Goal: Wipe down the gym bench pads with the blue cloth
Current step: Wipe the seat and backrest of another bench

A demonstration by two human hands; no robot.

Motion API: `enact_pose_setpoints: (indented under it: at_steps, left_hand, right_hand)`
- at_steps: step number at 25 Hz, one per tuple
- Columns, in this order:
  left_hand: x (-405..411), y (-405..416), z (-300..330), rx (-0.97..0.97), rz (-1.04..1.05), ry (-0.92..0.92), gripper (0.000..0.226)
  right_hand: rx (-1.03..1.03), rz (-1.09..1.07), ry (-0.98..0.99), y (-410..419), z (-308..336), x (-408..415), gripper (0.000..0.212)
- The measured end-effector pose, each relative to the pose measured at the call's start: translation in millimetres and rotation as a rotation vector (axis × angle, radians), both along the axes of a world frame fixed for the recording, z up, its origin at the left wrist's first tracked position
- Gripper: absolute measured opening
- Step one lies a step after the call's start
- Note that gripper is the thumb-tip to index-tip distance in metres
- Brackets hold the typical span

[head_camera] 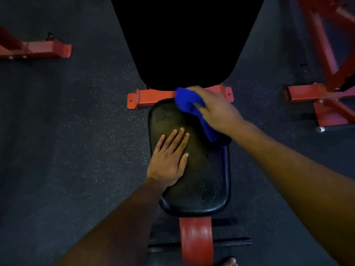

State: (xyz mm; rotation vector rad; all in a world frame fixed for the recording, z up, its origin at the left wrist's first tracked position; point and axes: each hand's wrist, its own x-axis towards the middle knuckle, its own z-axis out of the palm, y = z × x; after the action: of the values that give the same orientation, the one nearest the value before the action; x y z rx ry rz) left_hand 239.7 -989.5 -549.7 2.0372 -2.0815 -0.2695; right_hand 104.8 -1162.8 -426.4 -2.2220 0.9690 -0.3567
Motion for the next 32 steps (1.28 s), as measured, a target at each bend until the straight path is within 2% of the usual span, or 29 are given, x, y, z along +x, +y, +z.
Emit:
enact_pose_setpoints:
  at_steps: [3,5,8,11,15,18,21,27,29,32]
  left_hand:
    - [2.8,3.6,15.1,0.08,-0.04,0.05,0.06]
    - [22.2,1.1,34.7,0.069,-0.139,0.05,0.061]
    - [62.9,-20.8,90.8,-0.159,-0.311,-0.18,0.06]
    - [82.0,-78.3,160.2,-0.393,-0.401,-0.403,0.061]
    - [87.5,-168.4,213.1,-0.555,-0.612,-0.681,0.06]
    - [103.5,-215.4,239.6,-0.5,-0.681,-0.699,0.06]
    - [112.1,-228.9,234.6,-0.455,-0.709,-0.744,0.06]
    - [111.1,-228.8,233.6,-0.459,-0.7,-0.687,0.058]
    - [109.3,-226.8,235.0,-0.446,-0.703,-0.686,0.057]
    - [106.1,-224.1,236.7,-0.468,-0.707,-0.713,0.057]
  right_hand:
    - [0.062,-0.245,0.025,34.1,25.4,-69.6,0.041]
    - [0.053,-0.339,0.056,49.0,23.0,-89.9,0.045]
    - [0.05,-0.335,0.148,67.5,5.1,-87.4,0.05]
    - [0.009,-0.271,0.243,62.3,-8.6,-61.2,0.061]
    - [-0.12,-0.147,0.411,26.6,-37.3,-31.7,0.06]
    - [-0.179,-0.077,0.538,21.5,-66.8,-26.9,0.066]
    - [-0.237,-0.118,0.539,17.1,-83.2,-24.2,0.065]
    - [-0.219,-0.293,0.535,23.8,-83.4,19.4,0.056]
    - [-0.233,-0.202,0.531,41.8,-83.3,59.8,0.056]
    - [-0.307,0.1,0.521,73.8,-86.9,94.6,0.062]
